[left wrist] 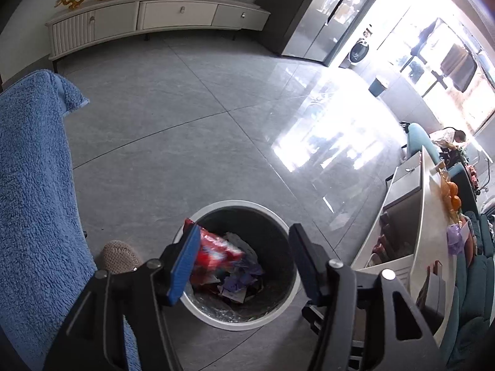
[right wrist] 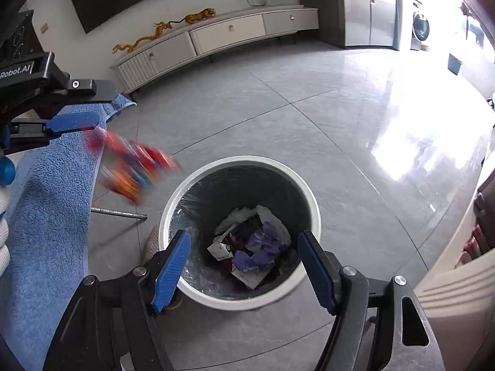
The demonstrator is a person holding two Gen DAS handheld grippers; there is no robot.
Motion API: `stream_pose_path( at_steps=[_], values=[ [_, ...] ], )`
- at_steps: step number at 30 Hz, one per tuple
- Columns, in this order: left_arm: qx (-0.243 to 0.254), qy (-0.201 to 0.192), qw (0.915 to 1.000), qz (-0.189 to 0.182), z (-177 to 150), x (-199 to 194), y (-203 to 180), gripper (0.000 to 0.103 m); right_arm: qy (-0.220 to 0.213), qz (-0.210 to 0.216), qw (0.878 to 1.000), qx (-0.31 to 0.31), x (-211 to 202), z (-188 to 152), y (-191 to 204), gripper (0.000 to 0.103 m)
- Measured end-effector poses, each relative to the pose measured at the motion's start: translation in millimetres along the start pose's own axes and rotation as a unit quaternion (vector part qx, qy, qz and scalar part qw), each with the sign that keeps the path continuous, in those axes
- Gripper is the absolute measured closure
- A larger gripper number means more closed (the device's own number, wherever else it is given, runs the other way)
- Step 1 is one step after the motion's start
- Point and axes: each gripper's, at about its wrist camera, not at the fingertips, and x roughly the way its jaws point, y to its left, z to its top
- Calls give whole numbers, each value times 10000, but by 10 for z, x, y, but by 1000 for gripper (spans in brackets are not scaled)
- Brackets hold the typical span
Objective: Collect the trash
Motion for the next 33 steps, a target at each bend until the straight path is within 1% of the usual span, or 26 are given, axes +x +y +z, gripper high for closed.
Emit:
stream_pose_path(
  at_steps=[4, 7, 11, 12, 14, 15, 16, 18, 20, 22, 24, 26, 30, 31, 33],
  values=[
    [89, 92, 9998, -168, -1, 22, -117, 44, -105, -45, 9999, 69, -150, -53, -15, 33],
    [273, 79, 9993, -255, -49, -11, -245, 44, -135, -80, 9998, 110, -237, -99, -45, 32],
    [496, -140, 9986, -120, -86, -214, -299, 44, -204, -86, 9997, 117, -318, -114, -57, 32],
    [562, -273, 9980, -8, -93, -297, -314, 44, -245, -80, 9996, 105, -361, -104, -42, 32],
    [693, -663, 9950, 281, -126, -538, -319, 44, -370, -95, 9993, 47, -460, -69, 9, 32],
    [715, -800, 9936, 346, -136, -638, -308, 44, -443, -97, 9990, 9, -514, -45, 42, 32],
    [744, -1009, 9909, 484, -172, -796, -280, 44, -552, -93, 9984, -46, -591, -10, 96, 32],
    [823, -1274, 9854, 769, -238, -1007, -237, 44, -722, -85, 9973, -145, -706, 51, 208, 29],
    [951, -1561, 9758, 1201, -342, -1269, -163, 44, -945, -66, 9951, -290, -850, 114, 371, 26],
    [1012, -1696, 9694, 1455, -433, -1476, -70, 44, -1156, 24, 9922, -459, -991, 171, 561, 23],
    [971, -1735, 9650, 1712, -569, -1635, 55, 44, -1306, 116, 9894, -619, -1090, 213, 751, 21],
    [837, -1802, 9613, 1907, -724, -1836, 226, 44, -1455, 261, 9857, -813, -1188, 255, 1000, 19],
    [536, -1989, 9500, 2348, -1001, -2249, 576, 44, -1685, 565, 9768, -1192, -1345, 316, 1503, 15],
    [473, -2084, 9443, 2503, -1071, -2391, 670, 44, -1739, 629, 9744, -1282, -1383, 327, 1624, 14],
    [375, -2205, 9374, 2668, -1141, -2594, 813, 44, -1835, 714, 9700, -1426, -1440, 335, 1834, 10]
  ],
)
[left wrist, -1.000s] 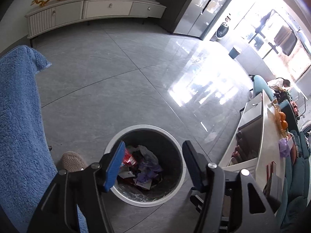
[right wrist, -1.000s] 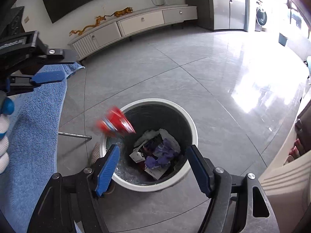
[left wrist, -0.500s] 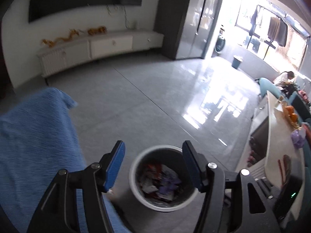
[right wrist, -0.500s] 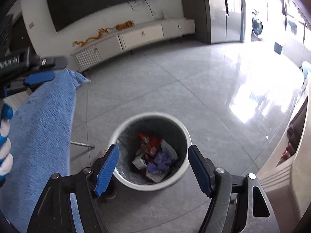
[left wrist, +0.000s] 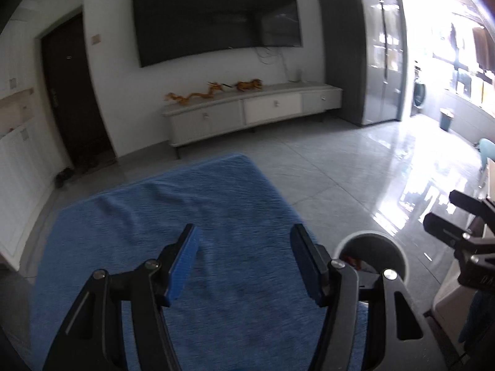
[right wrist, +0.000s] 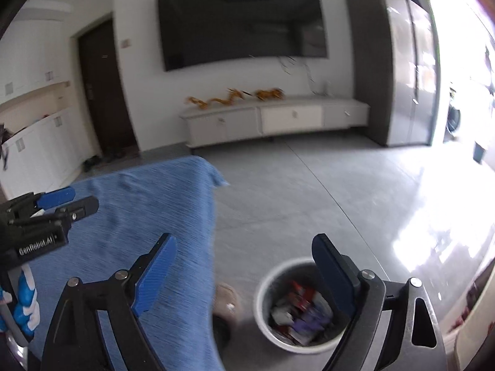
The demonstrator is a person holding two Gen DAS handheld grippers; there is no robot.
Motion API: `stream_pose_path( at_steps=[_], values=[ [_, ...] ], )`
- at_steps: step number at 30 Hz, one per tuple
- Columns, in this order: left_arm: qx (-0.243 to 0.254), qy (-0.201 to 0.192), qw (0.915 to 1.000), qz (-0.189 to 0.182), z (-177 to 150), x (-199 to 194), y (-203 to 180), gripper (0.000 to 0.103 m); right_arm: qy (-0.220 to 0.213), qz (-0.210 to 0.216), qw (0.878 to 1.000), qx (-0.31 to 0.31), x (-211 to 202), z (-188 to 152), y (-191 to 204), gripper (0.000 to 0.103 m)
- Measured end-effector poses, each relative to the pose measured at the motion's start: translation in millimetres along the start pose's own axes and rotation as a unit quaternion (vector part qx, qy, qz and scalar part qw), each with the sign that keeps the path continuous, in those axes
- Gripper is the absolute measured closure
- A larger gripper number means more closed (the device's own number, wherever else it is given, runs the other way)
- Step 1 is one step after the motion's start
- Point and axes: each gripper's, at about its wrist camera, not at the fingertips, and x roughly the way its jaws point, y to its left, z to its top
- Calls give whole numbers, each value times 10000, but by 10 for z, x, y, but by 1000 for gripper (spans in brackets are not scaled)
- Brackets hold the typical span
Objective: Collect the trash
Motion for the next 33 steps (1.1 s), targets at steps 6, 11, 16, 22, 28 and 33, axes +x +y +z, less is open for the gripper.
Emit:
stream_pose_path(
  at_steps=[6, 11, 16, 22, 28, 33],
  values=[
    [-482, -411, 9961, 621, -161, -468, 694, 26, -188, 157, 9990, -364, -71, 140, 577, 4],
    [-835, -605, 9891, 1046, -339, -761, 1117, 12, -215, 234, 9971, -687, -95, 165, 989, 4],
    [-1065, -829, 9788, 1542, -460, -1010, 1403, 7, -352, 265, 9955, -838, -188, 192, 1290, 3],
    [-1224, -975, 9719, 1758, -523, -1140, 1618, 7, -559, 353, 9927, -1005, -269, 255, 1522, 2],
    [-1236, -992, 9695, 1867, -573, -1195, 1673, 7, -731, 360, 9910, -1058, -339, 282, 1609, 0],
    [-1282, -933, 9681, 1940, -613, -1175, 1702, 7, -766, 260, 9923, -935, -320, 274, 1547, 0]
  ],
)
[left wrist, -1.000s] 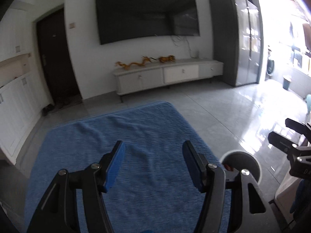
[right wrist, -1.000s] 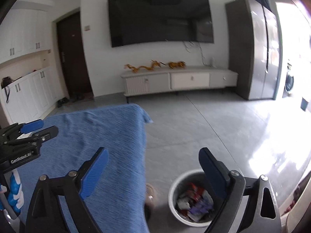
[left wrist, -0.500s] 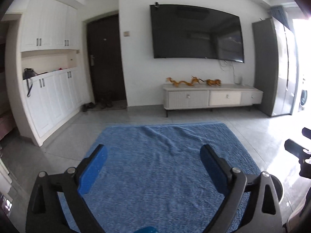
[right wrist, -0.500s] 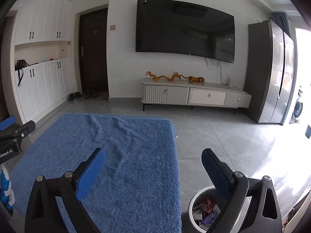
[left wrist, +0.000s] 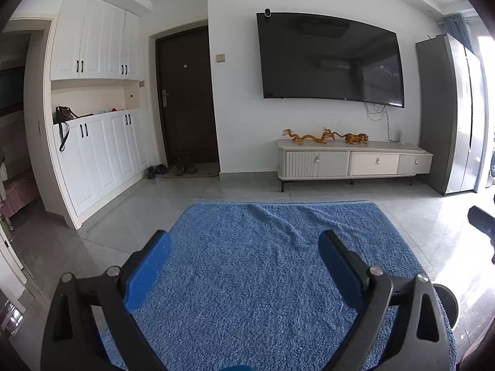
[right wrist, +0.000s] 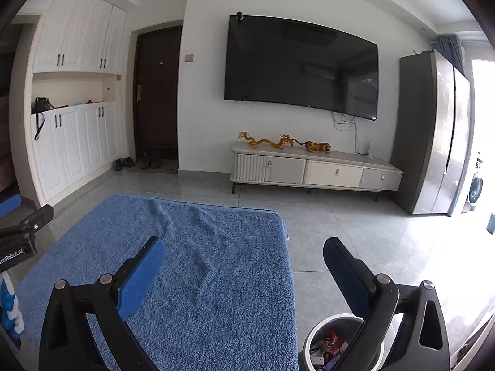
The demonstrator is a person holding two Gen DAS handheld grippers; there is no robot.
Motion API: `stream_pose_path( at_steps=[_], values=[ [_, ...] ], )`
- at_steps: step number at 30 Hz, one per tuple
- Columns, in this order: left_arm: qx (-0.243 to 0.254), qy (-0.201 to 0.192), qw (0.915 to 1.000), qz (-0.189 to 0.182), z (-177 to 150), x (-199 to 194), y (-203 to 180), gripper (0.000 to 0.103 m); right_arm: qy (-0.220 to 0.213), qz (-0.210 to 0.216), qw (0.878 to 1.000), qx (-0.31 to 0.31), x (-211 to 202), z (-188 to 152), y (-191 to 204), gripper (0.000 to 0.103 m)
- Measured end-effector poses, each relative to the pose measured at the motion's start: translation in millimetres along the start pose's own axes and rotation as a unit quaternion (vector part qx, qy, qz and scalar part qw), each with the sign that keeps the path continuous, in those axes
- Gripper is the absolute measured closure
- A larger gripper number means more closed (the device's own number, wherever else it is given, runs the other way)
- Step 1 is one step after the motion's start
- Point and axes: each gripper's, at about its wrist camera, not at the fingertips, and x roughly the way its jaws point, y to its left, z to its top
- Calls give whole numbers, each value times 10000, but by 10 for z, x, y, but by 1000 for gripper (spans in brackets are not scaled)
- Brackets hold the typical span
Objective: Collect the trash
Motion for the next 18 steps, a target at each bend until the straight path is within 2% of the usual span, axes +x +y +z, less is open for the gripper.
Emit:
stream_pose_path(
  at_steps=[8, 18],
  values=[
    [-105, 65, 9998, 141, -38, 25, 68, 7, -11, -334, 9991, 263, -20, -42, -181, 0],
    [-147, 111, 9996, 193, -56, -15, 92, 7, -116, -611, 9975, 331, -146, -16, -212, 0]
  ],
)
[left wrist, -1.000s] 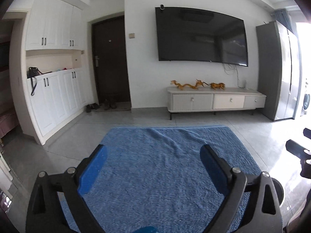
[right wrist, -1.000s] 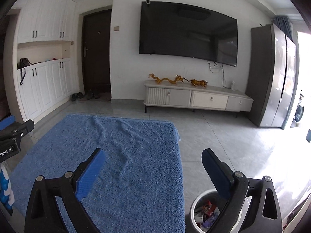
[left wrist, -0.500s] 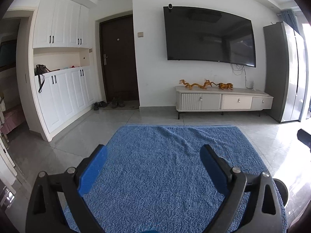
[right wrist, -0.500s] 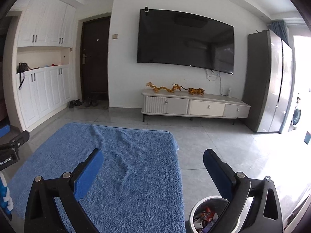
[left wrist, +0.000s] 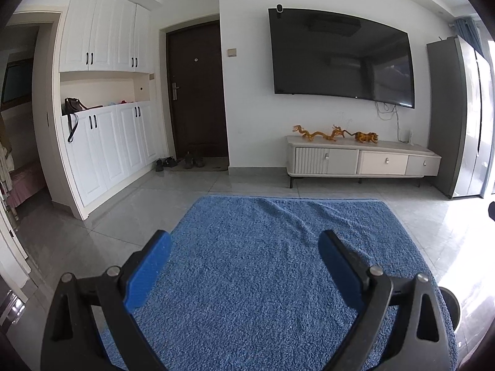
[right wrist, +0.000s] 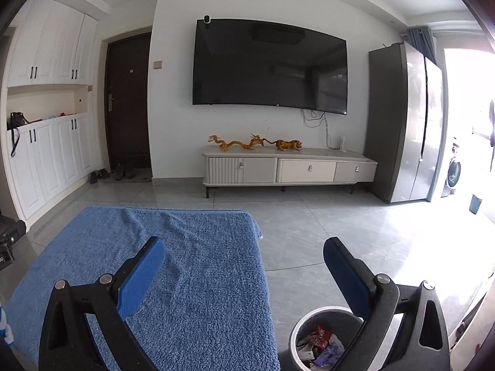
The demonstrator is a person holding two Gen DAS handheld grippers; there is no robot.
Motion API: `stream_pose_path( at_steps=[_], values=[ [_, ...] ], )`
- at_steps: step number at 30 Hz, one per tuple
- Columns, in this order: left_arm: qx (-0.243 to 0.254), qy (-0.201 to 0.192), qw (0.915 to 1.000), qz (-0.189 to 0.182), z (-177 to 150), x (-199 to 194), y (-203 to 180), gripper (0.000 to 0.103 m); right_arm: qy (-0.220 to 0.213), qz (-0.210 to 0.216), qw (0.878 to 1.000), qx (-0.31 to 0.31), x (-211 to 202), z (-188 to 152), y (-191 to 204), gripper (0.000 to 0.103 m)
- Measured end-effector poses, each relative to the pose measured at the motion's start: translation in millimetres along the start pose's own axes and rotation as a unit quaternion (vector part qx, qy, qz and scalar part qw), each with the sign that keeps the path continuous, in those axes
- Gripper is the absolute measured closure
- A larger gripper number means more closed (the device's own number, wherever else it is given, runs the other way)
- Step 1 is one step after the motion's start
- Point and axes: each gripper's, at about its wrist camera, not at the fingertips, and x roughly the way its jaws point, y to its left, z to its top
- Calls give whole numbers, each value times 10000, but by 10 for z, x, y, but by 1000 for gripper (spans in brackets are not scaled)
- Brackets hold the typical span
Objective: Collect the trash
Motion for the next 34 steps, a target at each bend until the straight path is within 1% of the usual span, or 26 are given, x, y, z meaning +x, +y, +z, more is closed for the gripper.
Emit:
stream_pose_path(
  at_steps=[6, 15, 23, 30, 34],
  values=[
    [17, 14, 9999, 98, -22, -66, 27, 7, -50, -53, 10000, -17, -77, 18, 41, 0],
    [-120, -53, 9998, 143, -12, -208, 86, 7, -210, -34, 9998, -29, -203, 51, 64, 0],
    [-103, -100, 9997, 184, 46, -248, 124, 7, -239, -72, 9996, 97, -175, 50, 36, 0],
    [-122, -141, 9997, 181, 111, -233, 216, 7, -270, -109, 9995, 77, -123, 89, 117, 0],
    [-155, -163, 9996, 149, 139, -176, 280, 7, -217, -116, 9997, 71, -42, 93, 173, 0]
  ],
)
